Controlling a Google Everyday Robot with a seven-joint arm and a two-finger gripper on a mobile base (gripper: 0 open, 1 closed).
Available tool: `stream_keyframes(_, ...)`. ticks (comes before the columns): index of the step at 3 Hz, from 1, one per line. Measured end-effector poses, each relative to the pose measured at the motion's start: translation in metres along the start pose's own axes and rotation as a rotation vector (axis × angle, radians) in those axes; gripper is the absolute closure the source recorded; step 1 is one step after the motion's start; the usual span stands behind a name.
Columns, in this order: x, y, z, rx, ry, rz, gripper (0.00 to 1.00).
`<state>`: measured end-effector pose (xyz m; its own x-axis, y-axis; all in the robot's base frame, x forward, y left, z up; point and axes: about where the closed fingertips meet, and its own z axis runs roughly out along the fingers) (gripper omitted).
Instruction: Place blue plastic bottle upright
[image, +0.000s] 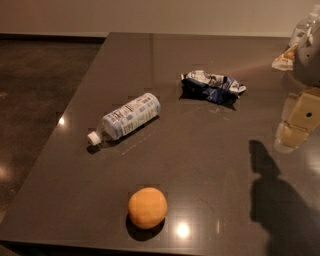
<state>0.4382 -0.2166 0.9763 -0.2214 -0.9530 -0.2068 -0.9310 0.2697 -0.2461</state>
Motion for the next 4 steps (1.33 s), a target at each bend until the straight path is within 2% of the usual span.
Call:
stream_keyframes(1, 0.0, 0.0, 0.0, 0.0, 0.0, 0.0, 0.0)
stream_keyframes(2, -0.008, -0.004, -0.001, -0.019, -0.018, -0.044, 0.0)
stream_keyframes(3, -0.035, -0.019, 0.007, -0.054, -0.058, -0.148, 0.0)
stream_keyframes(4, -0.07, -0.029, 0.021, -0.081, -0.105, -0.276, 0.0)
